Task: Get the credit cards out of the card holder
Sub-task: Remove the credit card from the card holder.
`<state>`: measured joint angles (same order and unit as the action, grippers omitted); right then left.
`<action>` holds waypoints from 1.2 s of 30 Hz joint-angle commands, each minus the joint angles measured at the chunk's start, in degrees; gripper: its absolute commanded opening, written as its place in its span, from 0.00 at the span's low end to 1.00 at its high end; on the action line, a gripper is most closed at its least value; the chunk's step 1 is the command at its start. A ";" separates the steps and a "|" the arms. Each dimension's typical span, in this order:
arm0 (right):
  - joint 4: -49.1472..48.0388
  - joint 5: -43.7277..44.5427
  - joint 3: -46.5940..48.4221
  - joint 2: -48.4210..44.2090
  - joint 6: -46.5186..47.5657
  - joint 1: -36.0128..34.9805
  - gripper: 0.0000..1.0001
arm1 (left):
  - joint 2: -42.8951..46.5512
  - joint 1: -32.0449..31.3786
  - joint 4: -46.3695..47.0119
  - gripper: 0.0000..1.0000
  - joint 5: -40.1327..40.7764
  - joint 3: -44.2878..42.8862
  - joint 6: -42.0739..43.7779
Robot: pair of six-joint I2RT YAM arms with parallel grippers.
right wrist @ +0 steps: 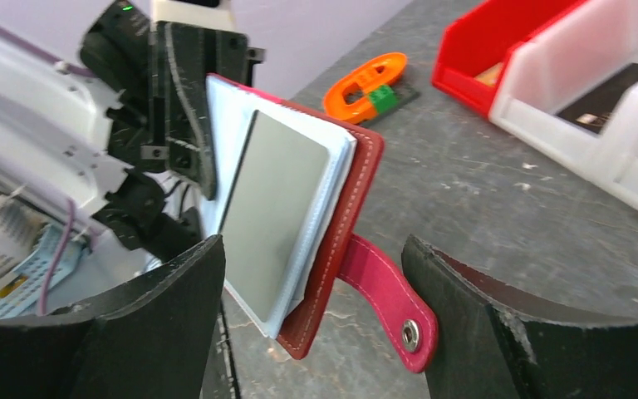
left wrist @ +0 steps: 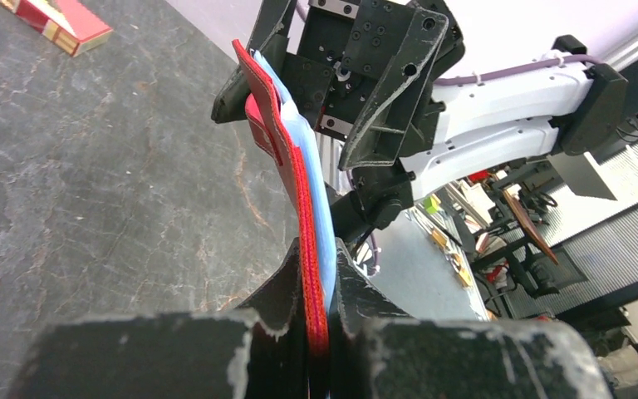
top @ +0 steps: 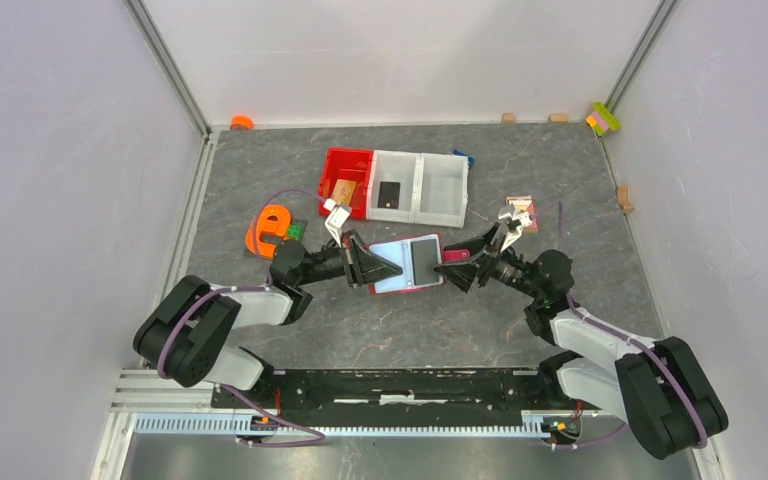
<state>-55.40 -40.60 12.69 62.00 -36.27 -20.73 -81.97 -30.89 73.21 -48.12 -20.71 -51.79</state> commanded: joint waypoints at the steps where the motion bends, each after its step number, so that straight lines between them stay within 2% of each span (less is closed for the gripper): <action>1: -14.42 -6.25 -1.18 1.01 -8.34 0.20 0.80 | -0.36 -0.65 7.08 0.03 -2.07 -0.09 -2.64; 7: -15.08 -7.56 -1.42 -0.41 -9.34 0.19 0.66 | 0.60 -0.78 3.25 0.03 -0.87 -0.34 -0.81; 10: -14.65 -7.31 -2.05 -1.28 -9.39 0.29 0.55 | 1.71 -0.80 -0.37 0.03 0.20 -0.38 1.16; 16: -16.45 -7.04 -3.64 -1.59 -10.83 0.21 0.45 | 2.31 -0.84 -1.82 0.03 0.57 -0.38 2.22; 22: -13.81 -6.82 -3.13 -1.87 -9.58 0.25 0.35 | 2.27 -0.83 -1.83 0.03 0.73 -0.30 2.22; 30: -2.68 -3.88 -2.20 -3.11 -3.09 0.26 0.13 | 2.26 -0.84 -5.59 0.04 2.27 -0.79 3.59; 33: 6.92 0.91 -0.63 -3.35 1.68 0.23 0.07 | 2.33 -0.84 -10.24 0.07 3.61 -1.65 5.40; 36: 9.46 4.16 -0.78 -3.25 2.57 0.25 0.00 | 2.54 -0.88 -17.17 0.10 5.28 -3.04 8.39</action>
<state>-53.87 -42.22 10.11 59.31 -38.87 -20.64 -81.23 -31.73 62.63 -46.15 -20.88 -48.95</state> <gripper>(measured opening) 0.042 0.099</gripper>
